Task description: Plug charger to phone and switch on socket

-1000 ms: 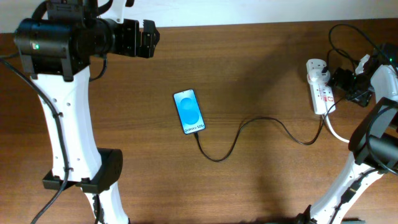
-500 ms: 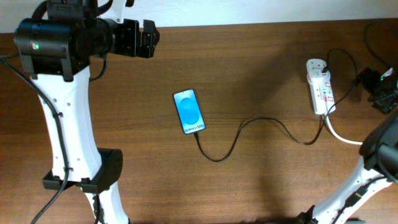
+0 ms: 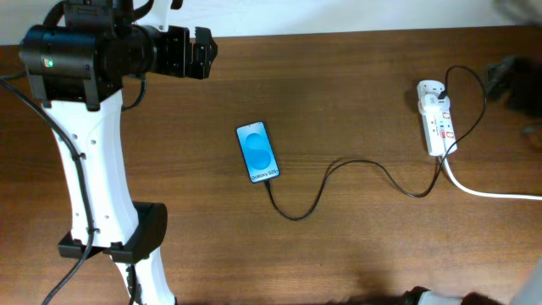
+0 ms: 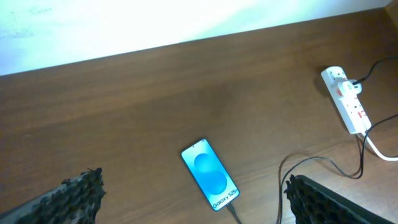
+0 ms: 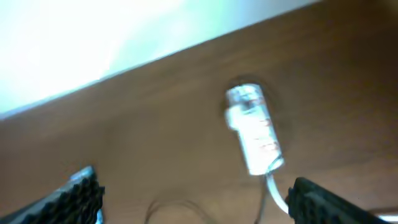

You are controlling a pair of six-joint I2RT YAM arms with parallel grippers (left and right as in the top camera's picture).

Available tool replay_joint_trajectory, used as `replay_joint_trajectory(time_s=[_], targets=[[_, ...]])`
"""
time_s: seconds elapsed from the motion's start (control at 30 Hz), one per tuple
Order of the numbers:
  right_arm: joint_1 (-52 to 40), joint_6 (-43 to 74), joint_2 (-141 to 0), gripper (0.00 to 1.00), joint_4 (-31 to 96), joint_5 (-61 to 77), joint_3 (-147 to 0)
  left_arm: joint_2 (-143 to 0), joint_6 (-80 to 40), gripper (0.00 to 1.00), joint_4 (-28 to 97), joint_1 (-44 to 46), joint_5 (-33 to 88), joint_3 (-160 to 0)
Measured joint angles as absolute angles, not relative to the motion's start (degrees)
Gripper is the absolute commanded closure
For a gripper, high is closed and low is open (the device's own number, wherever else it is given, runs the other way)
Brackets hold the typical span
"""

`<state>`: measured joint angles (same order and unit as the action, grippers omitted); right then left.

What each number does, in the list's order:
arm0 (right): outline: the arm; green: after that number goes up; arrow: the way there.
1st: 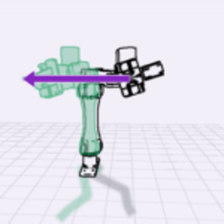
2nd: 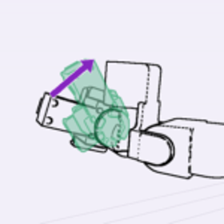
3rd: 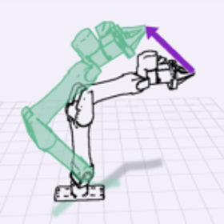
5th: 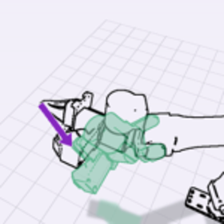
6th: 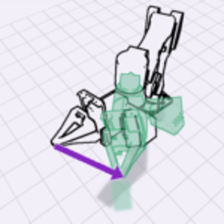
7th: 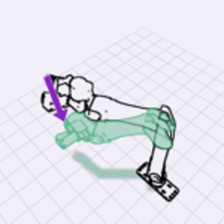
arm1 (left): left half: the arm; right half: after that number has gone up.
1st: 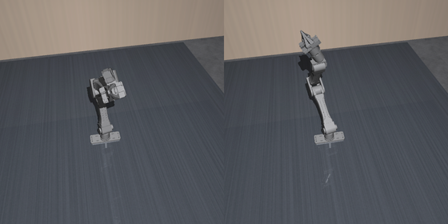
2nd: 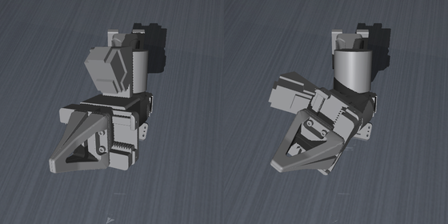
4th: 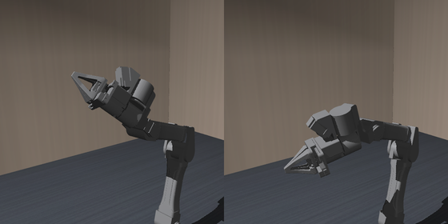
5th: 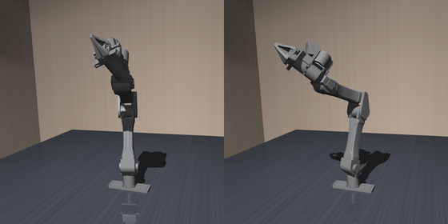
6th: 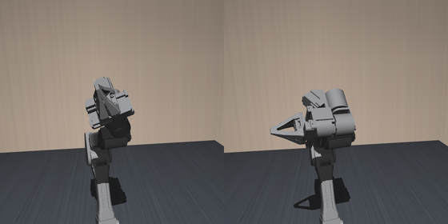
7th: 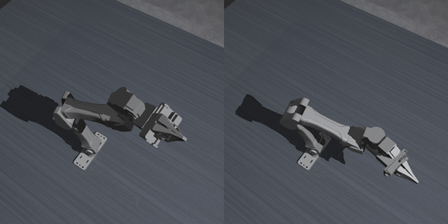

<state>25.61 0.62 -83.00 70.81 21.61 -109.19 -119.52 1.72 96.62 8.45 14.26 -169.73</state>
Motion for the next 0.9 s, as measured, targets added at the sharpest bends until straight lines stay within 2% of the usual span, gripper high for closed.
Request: replay_joint_trajectory(time_s=[0.1, 0.2, 0.57, 0.77, 0.9], targets=[[16.01, -3.77, -78.72, 0.02, 79.85, 22.74, -109.38, -119.52, 1.72, 0.01, 96.64, 8.45, 14.26, -169.73], [10.46, -5.08, -76.84, 0.02, 85.91, 23.07, -109.40, -119.52, 1.69, 0.01, 96.66, 8.45, 14.26, -169.73], [8.03, -5.82, -77.95, 0.02, 87.50, 23.07, -109.40, -119.52, 1.72, 0.01, 96.64, 8.45, 14.26, -169.73], [3.25, -5.98, -76.82, 0.02, 82.02, 19.73, -109.14, -119.52, 1.69, 0.01, 96.64, 8.45, 14.26, -169.73], [-3.95, -6.13, -67.70, 0.02, 70.37, 13.45, -101.45, -119.52, 1.72, 0.01, 96.66, 8.45, 14.28, -169.73]])
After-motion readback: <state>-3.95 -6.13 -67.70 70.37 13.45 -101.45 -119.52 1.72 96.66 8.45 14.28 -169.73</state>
